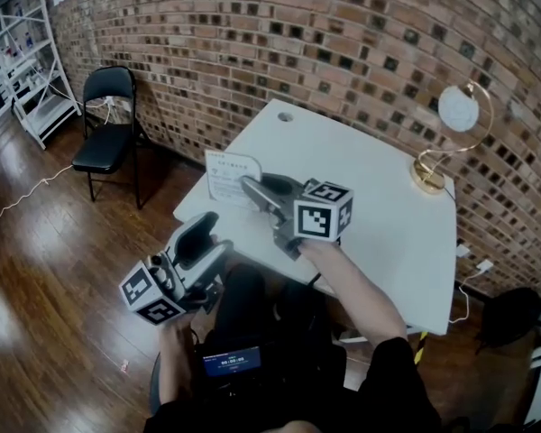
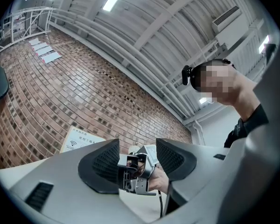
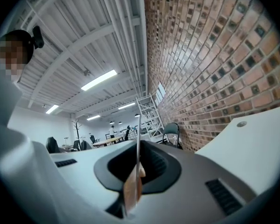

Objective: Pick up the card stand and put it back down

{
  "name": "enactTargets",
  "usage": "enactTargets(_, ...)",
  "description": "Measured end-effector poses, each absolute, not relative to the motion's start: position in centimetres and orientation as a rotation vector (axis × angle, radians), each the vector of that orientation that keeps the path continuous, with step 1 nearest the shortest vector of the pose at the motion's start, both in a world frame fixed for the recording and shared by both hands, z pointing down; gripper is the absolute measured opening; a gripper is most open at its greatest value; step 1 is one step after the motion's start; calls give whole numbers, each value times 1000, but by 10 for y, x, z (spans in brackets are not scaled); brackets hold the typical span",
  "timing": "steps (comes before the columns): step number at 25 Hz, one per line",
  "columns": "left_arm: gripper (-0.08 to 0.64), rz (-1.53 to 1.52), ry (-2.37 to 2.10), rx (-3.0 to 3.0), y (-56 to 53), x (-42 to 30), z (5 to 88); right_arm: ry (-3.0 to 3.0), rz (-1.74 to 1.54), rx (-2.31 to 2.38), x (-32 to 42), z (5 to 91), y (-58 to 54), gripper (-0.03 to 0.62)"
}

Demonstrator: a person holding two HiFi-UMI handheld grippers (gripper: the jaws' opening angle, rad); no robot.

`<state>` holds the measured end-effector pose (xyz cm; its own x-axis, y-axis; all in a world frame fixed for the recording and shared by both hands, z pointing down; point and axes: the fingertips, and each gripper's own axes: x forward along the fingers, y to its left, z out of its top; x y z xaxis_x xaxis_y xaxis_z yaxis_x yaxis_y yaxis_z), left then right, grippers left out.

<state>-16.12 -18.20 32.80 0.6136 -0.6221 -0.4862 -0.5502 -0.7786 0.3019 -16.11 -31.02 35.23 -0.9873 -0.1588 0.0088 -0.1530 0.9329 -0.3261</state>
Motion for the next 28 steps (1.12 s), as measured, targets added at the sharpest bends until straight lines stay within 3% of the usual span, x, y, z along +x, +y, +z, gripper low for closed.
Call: enactTargets(28,242,-824,-712,2819,-204,-79,310,2949,-327,-403,-27,281,-315,29)
